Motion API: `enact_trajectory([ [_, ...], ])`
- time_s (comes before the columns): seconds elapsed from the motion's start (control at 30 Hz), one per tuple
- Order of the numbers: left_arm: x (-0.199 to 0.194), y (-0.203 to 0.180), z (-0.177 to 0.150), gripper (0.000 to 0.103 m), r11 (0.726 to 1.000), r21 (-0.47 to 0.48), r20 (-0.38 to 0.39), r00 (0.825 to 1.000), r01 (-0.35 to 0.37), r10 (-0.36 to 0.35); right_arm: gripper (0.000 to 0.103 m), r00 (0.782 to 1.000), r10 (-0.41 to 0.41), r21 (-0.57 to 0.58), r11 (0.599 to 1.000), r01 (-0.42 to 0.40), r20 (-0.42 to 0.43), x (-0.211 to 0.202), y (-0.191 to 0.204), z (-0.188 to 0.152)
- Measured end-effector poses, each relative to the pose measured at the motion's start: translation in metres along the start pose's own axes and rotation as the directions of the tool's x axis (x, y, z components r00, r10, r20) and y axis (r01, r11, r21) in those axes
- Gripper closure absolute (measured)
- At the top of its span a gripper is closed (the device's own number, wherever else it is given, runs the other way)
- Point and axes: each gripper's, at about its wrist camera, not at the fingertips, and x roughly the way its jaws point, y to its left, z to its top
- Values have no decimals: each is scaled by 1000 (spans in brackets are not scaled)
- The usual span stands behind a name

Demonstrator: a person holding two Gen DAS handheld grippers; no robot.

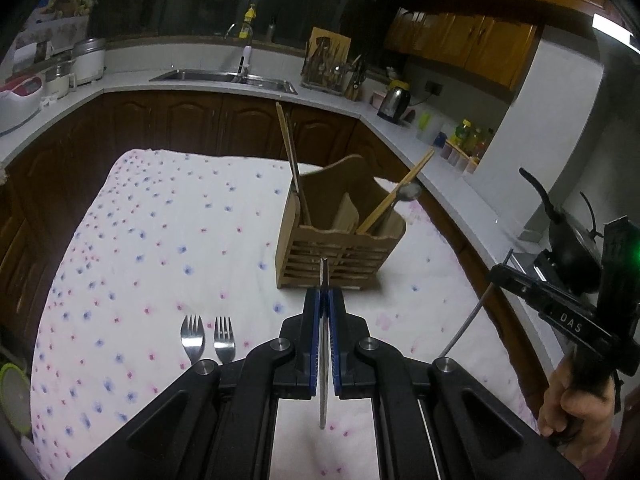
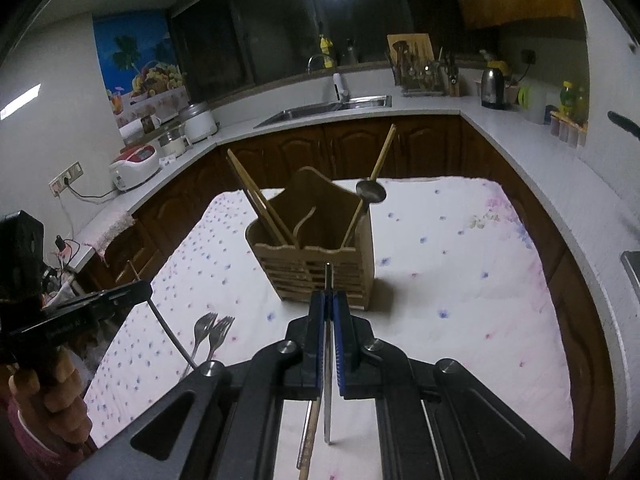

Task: Organize utensils
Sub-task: 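Lift both held metal chopsticks and carry them toward the wooden holder, then lower both held metal chopsticks into the wooden holder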

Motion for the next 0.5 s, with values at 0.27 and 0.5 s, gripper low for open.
enact_trajectory([
  [0.27,-20,-5,31,100,1000,13,139,990,25,-26,99,995,-16,-3,1000,17,94,-14,0,34],
  [0.5,-31,-18,66,100,999,53,272,962,0,-14,99,976,-23,12,1000,21,216,-22,-1,83],
])
